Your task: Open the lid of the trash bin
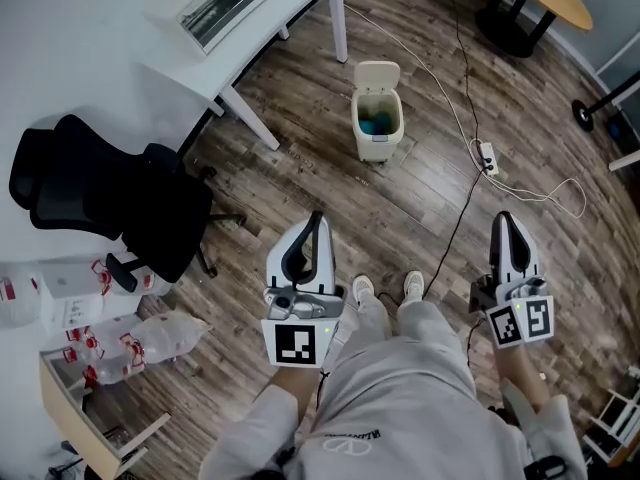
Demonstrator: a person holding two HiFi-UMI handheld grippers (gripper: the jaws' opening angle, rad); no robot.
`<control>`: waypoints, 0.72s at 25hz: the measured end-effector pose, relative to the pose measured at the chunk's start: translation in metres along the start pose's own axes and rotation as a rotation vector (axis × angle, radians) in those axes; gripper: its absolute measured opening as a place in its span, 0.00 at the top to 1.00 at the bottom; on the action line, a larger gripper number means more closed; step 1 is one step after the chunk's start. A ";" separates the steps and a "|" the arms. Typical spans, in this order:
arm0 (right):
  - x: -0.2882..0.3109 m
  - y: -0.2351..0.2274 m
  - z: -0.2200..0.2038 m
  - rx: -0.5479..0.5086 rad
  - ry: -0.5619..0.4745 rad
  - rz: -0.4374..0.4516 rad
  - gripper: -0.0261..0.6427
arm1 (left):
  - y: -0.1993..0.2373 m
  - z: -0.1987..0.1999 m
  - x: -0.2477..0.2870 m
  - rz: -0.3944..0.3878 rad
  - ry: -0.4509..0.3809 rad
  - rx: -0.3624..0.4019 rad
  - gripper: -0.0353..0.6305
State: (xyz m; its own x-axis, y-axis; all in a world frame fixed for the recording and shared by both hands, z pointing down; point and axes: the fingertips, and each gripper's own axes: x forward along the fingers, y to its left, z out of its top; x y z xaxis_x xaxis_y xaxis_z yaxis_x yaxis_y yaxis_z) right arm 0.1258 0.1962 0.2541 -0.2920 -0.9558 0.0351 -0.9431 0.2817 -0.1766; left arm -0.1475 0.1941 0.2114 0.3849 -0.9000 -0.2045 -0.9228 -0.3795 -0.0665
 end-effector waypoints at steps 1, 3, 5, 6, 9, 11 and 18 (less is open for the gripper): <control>-0.003 -0.005 0.001 0.002 0.005 -0.007 0.94 | -0.001 0.002 -0.001 0.002 0.003 0.002 0.95; -0.008 -0.019 0.001 0.006 0.015 -0.023 0.94 | -0.001 0.001 -0.004 0.012 0.016 0.013 0.95; -0.017 -0.039 -0.001 0.006 0.024 -0.046 0.94 | 0.000 -0.004 -0.011 0.030 0.040 0.029 0.95; -0.023 -0.049 -0.001 0.000 0.029 -0.059 0.94 | 0.000 -0.008 -0.016 0.042 0.055 0.039 0.95; -0.039 -0.077 0.001 -0.018 0.034 -0.091 0.94 | 0.002 -0.015 -0.029 0.088 0.074 0.078 0.95; -0.047 -0.088 0.006 -0.032 0.025 -0.102 0.94 | 0.001 -0.016 -0.036 0.116 0.083 0.088 0.95; -0.066 -0.119 0.032 -0.042 -0.040 -0.123 0.94 | -0.012 -0.010 -0.037 0.154 0.102 0.120 0.95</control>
State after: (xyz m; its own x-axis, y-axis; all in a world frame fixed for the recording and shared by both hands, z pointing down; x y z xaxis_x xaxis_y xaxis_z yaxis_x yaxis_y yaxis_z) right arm 0.2621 0.2229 0.2417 -0.1676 -0.9858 0.0141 -0.9776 0.1643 -0.1316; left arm -0.1505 0.2298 0.2297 0.2338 -0.9647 -0.1215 -0.9638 -0.2135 -0.1596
